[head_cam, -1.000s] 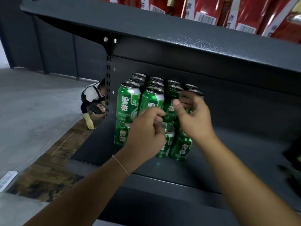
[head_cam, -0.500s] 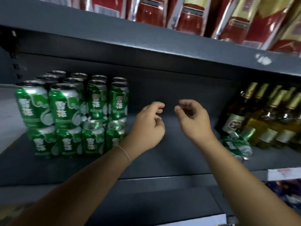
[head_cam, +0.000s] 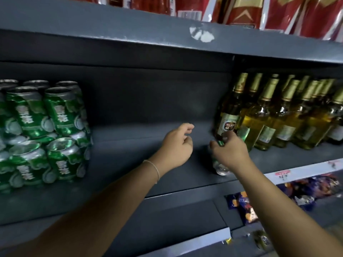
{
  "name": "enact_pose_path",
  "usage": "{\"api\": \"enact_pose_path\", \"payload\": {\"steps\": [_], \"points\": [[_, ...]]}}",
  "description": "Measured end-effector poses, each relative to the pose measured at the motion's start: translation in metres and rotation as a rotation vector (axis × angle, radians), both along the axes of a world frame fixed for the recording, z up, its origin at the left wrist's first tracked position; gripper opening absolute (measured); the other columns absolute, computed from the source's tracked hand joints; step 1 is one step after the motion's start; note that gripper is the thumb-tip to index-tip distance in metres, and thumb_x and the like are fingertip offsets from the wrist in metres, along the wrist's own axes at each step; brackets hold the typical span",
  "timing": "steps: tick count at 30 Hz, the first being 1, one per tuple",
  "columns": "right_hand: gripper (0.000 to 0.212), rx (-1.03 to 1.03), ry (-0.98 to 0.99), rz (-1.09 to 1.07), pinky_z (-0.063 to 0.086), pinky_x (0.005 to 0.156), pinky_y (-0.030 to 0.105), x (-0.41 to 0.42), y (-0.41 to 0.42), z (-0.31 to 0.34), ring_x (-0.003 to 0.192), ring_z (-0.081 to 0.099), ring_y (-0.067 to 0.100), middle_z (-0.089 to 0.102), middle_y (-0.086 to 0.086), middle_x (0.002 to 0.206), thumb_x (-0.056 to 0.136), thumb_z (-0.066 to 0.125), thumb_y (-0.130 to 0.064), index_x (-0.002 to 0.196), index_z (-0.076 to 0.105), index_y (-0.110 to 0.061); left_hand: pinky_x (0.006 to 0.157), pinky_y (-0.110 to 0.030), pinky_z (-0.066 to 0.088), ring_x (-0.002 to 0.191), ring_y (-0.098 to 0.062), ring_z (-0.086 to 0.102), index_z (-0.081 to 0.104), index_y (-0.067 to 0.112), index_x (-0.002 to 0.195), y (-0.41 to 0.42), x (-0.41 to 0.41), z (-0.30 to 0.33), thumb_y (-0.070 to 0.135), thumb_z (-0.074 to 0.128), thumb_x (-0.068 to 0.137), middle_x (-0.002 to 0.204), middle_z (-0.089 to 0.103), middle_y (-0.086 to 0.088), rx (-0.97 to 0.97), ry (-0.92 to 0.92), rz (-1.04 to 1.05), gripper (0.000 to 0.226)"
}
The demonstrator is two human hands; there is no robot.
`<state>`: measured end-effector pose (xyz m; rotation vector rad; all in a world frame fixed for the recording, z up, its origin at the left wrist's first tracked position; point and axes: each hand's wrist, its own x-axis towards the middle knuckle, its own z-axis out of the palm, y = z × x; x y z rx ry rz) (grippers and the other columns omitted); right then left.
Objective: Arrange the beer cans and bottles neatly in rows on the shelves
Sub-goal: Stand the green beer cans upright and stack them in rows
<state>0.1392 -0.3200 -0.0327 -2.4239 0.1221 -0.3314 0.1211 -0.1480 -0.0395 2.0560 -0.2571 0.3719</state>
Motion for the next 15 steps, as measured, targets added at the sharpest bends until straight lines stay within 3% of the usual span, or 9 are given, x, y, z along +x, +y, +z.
{"api": "enact_pose_path", "payload": {"steps": [5,10,15], "points": [[0.059,-0.109,0.127,-0.03,0.045,0.103,0.045,0.008,-0.026,-0.025,0.125,0.048,0.042,0.051,0.023,0.132,0.09,0.062,-0.045,0.133,0.046,-0.008,0.101,-0.023,0.04,0.118,-0.014,0.054,0.05,0.015,0.133,-0.031,0.007,-0.012,0.009,0.042,0.097,0.133,0.055,-0.002,0.013,0.049,-0.009,0.038],[0.078,-0.126,0.167,-0.008,0.043,0.105,0.043,0.005,-0.031,-0.041,0.126,0.045,0.042,0.045,0.024,0.132,0.082,0.068,-0.057,0.135,0.041,-0.007,0.099,-0.018,0.036,0.121,-0.014,0.052,0.049,0.014,0.135,-0.05,0.014,-0.022,0.008,0.043,0.097,0.136,0.053,0.0,0.049,0.095,-0.026,0.04],[0.07,-0.167,0.137,0.019,0.048,0.094,0.043,0.003,-0.027,-0.057,0.119,0.047,0.043,0.043,0.023,0.127,0.082,0.068,-0.05,0.126,0.038,-0.005,0.1,-0.018,0.036,0.121,-0.014,0.053,0.05,0.013,0.135,-0.059,0.021,-0.025,0.007,0.043,0.096,0.137,0.054,-0.003,0.071,0.109,-0.003,0.04]]}}
